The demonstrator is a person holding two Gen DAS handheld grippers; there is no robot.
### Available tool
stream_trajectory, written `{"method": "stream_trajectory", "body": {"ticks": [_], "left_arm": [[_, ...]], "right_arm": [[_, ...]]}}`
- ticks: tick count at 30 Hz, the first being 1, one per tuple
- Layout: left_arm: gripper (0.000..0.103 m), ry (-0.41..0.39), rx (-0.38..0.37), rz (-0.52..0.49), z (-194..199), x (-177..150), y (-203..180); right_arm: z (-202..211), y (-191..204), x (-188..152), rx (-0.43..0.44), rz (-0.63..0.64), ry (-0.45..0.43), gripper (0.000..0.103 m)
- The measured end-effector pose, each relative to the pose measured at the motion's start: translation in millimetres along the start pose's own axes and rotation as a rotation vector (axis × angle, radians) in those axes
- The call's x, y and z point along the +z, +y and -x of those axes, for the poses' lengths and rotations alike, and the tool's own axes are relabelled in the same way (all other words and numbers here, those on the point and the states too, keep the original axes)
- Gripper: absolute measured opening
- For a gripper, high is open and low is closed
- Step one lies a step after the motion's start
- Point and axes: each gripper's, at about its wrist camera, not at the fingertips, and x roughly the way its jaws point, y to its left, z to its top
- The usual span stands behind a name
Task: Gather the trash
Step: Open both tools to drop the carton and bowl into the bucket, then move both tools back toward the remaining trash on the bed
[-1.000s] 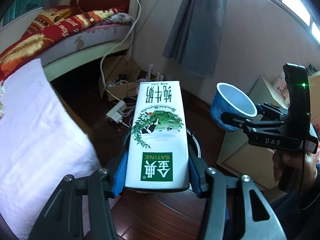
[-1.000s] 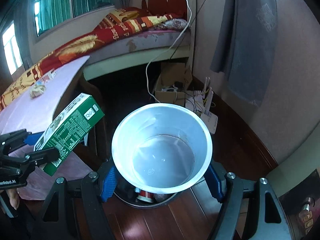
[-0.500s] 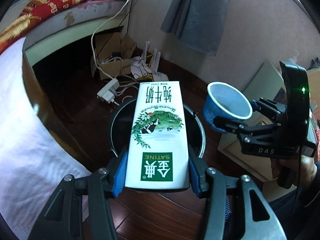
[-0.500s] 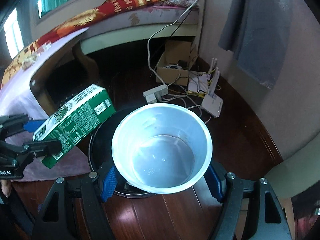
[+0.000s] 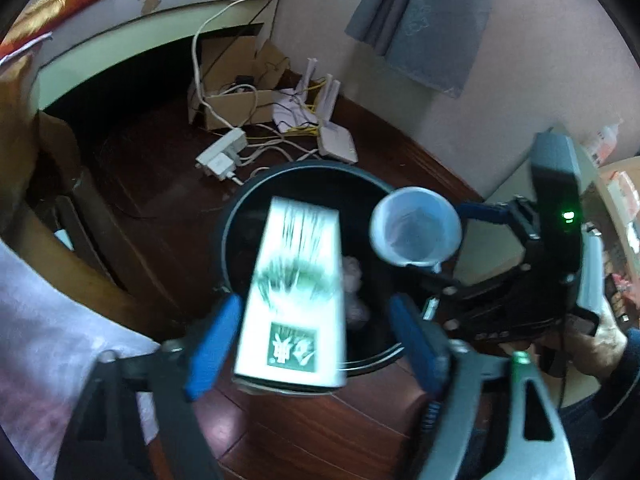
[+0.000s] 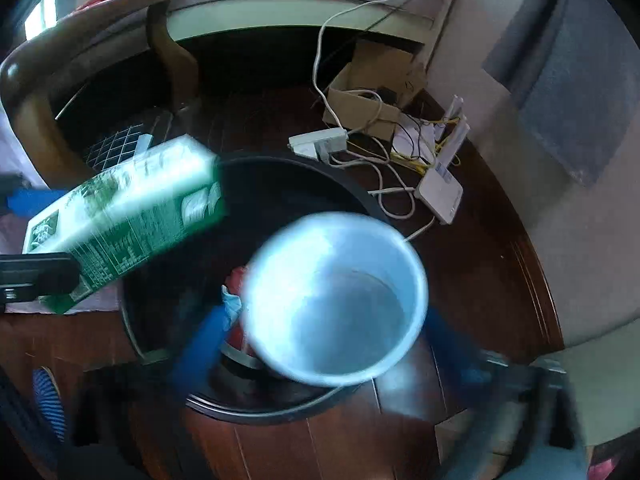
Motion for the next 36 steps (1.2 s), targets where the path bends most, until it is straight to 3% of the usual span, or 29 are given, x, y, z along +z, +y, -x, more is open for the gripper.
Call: {"method": "stream_trajectory", "body": {"ticks": [7, 15, 22, 36], "left_arm": [[0.089, 0.01, 0.044, 0.011, 4, -9, 4], [0.09, -0.044, 0.08, 0.012, 30, -16, 5], [0.09, -0.088, 0.113, 0.038, 59, -27, 10], [0.09, -0.245, 0.231, 0.11, 149, -39, 42]], "right_arm": [[10, -8, -13, -0.043, -0.042, 0.013, 0.103], [39, -5, -18, -0.054, -0.069, -0.009, 0.103], [80, 11, -4, -0.052, -0.038, -0.078, 0.103], [161, 59, 35, 0.036, -0.036, -0.247, 0.103]]}}
